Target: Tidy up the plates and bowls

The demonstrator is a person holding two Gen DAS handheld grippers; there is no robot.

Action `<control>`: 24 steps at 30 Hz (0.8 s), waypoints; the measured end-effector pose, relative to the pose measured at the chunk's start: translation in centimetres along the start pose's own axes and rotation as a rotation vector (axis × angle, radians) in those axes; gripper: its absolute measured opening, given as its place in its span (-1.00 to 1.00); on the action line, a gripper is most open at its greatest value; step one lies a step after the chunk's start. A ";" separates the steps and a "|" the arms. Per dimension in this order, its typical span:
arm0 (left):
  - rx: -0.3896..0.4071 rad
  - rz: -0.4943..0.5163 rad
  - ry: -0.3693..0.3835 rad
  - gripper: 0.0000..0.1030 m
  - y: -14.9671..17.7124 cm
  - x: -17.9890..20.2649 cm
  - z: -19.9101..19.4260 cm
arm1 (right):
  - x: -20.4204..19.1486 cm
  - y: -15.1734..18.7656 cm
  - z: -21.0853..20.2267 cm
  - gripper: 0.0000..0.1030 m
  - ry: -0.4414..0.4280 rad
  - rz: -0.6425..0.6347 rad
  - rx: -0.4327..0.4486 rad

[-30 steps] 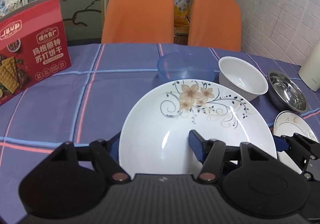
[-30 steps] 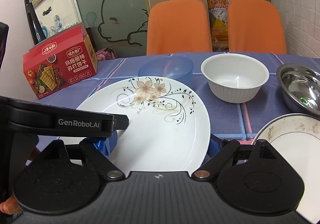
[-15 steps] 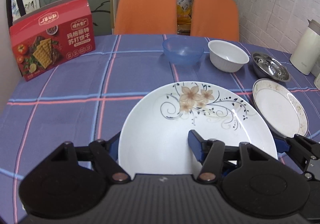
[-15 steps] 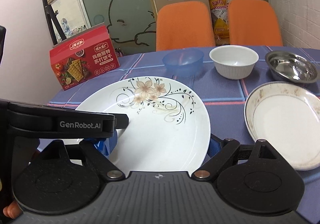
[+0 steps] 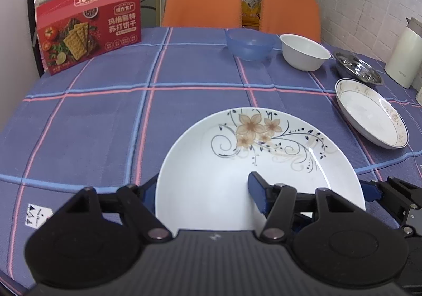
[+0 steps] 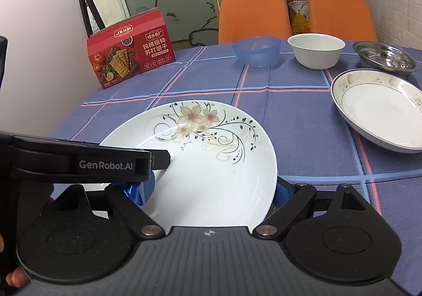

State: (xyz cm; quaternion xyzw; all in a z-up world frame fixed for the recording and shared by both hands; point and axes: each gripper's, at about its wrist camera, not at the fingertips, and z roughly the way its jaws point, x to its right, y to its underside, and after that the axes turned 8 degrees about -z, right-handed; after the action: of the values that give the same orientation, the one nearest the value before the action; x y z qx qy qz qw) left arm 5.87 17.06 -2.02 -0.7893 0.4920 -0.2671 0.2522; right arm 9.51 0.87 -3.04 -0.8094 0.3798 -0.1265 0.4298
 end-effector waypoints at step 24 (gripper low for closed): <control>0.097 0.062 0.037 0.41 -1.8 3.8 -1.5 | 4.6 0.6 -3.5 0.47 0.094 0.079 0.093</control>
State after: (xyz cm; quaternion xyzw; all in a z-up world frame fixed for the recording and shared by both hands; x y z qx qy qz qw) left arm 7.37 14.12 0.93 -0.7554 0.5074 -0.2972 0.2889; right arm 10.47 -4.73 -1.97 -0.7661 0.4249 -0.1649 0.4532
